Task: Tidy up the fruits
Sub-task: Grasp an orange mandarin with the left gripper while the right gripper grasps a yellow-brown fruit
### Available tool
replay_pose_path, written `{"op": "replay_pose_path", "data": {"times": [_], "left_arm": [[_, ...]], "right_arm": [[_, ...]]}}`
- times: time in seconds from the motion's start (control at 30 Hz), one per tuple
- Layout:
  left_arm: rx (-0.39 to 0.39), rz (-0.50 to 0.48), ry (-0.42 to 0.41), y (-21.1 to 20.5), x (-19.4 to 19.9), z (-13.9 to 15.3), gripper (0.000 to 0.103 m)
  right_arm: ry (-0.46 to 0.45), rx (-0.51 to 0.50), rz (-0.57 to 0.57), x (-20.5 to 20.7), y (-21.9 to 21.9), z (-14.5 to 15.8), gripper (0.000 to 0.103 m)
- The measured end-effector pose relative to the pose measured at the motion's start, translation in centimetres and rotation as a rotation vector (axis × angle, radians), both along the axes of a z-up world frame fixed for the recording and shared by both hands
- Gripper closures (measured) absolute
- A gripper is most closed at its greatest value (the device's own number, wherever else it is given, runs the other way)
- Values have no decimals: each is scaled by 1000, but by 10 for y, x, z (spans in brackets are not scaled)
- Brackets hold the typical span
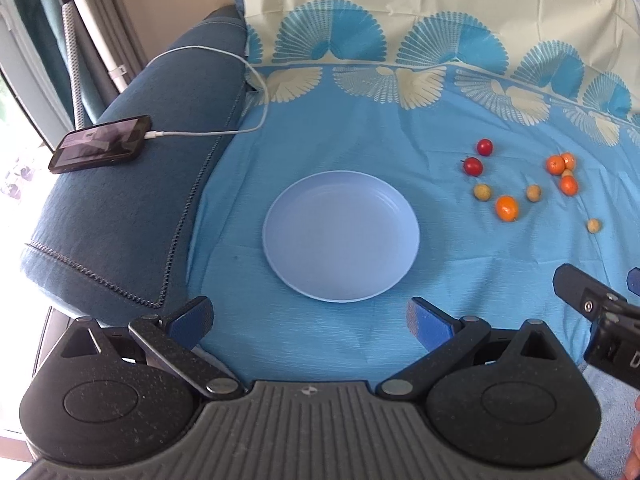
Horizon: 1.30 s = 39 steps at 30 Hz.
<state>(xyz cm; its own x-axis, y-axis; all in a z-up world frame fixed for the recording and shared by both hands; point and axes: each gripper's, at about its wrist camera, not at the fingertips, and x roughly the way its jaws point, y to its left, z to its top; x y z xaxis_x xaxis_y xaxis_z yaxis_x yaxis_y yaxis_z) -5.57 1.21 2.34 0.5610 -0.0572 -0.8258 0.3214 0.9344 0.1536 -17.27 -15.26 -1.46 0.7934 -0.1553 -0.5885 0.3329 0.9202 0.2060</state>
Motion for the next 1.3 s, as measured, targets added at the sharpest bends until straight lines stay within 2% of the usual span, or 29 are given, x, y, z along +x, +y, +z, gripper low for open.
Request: {"op": "replay_pose_path", "data": {"times": [0.27, 0.43, 0.67, 0.97, 1.07, 1.1, 1.13, 1.3], "left_arm": [[-106, -71, 41, -59, 12, -11, 0], [-101, -129, 83, -118, 34, -33, 0], [-66, -211, 151, -205, 79, -88, 0], [-37, -232, 193, -283, 127, -174, 0], [10, -243, 204, -295, 136, -202, 0], [-9, -241, 198, -293, 136, -206, 0], [-36, -233, 183, -290, 136, -206, 0], [-24, -225, 192, -289, 137, -203, 0]], "right_arm": [[17, -6, -166, -13, -54, -19, 0], [67, -41, -285, -17, -103, -43, 0], [140, -28, -438, 5, -189, -91, 1], [177, -77, -378, 77, -259, -168, 1], [207, -78, -359, 93, -270, -196, 0], [216, -94, -353, 96, -270, -203, 1], [184, -125, -357, 95, -266, -203, 1], [187, -121, -360, 95, -266, -203, 1]]}}
